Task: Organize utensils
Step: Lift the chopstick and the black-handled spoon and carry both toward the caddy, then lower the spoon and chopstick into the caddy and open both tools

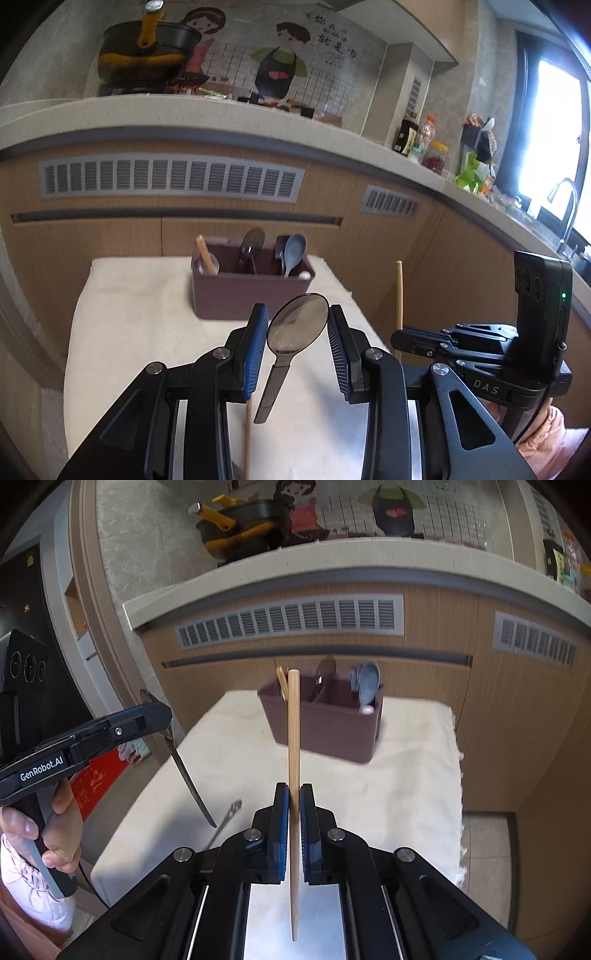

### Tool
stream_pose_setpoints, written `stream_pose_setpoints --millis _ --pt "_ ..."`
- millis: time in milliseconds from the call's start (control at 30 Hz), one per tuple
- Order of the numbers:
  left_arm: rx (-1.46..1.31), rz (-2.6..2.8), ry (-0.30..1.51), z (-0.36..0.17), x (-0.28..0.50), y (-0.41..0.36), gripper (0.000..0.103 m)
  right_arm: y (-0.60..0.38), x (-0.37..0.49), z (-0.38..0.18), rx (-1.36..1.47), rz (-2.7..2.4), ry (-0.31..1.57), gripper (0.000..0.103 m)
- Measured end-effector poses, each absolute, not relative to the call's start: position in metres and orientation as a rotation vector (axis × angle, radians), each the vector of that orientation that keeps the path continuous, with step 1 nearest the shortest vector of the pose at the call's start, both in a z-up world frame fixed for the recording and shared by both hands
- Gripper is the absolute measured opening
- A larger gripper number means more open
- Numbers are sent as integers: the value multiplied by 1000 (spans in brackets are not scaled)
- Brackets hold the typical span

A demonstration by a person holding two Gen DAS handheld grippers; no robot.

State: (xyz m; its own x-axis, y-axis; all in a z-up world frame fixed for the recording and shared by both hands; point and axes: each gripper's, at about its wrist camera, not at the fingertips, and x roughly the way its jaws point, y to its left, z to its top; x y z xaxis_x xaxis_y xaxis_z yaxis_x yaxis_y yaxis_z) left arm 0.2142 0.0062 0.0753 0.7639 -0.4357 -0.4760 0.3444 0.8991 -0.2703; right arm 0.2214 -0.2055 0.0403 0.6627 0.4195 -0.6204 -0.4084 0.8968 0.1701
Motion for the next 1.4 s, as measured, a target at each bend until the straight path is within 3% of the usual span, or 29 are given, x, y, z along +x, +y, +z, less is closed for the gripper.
stream_pose_setpoints --millis 367,600,1033,1400 --pt "-148 -424 327 175 262 12 34 -203 262 149 8 426 413 5" --pt "-194 -438 304 186 317 27 34 -201 312 174 62 421 339 5" --pt "-283 -394 433 96 415 34 34 -172 401 95 60 377 410 5" --pt "-264 -365 562 21 440 20 34 -169 431 11 56 345 549 5"
